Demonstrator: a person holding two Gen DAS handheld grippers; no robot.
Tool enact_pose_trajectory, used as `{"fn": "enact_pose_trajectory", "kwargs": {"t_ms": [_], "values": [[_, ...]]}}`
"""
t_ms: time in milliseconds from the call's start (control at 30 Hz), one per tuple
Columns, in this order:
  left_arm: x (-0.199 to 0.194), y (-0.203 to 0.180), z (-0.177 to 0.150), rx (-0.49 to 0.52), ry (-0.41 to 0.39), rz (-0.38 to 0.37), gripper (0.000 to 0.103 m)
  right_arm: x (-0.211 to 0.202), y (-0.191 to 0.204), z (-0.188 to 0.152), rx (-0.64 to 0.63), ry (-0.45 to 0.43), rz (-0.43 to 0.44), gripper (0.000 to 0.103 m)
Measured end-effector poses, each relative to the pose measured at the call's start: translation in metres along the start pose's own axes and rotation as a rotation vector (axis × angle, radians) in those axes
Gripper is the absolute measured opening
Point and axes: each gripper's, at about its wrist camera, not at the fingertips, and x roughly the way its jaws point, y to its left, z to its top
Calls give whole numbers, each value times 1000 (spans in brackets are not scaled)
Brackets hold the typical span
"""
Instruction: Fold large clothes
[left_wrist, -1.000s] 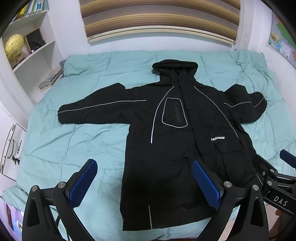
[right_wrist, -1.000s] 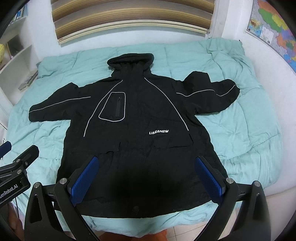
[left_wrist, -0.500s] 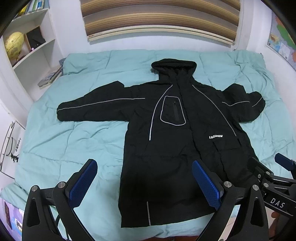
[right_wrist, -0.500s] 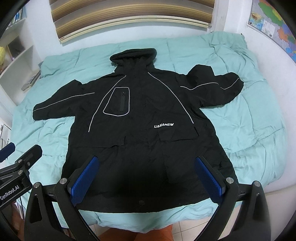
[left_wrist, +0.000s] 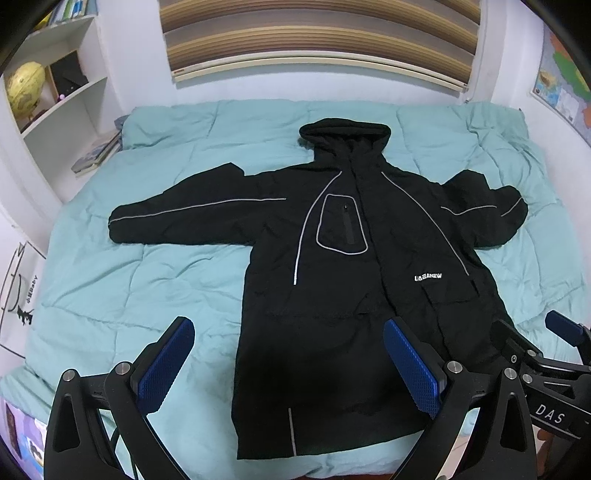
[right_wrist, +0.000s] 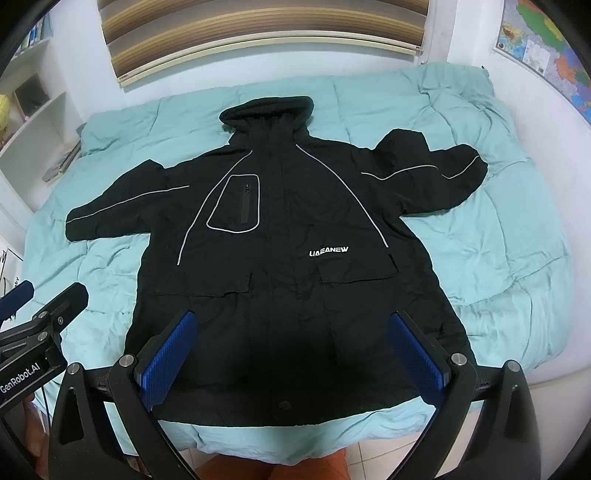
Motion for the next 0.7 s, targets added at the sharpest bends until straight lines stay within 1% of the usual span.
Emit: {"fn": "enact_pose_trajectory", "kwargs": {"t_ms": [467, 700], "values": [[22, 8, 19, -19, 24, -8, 102, 20, 11, 13, -9, 21, 8, 103], [39, 15, 33, -40, 33, -12, 102, 32, 21, 26, -29, 29, 12, 103]]}}
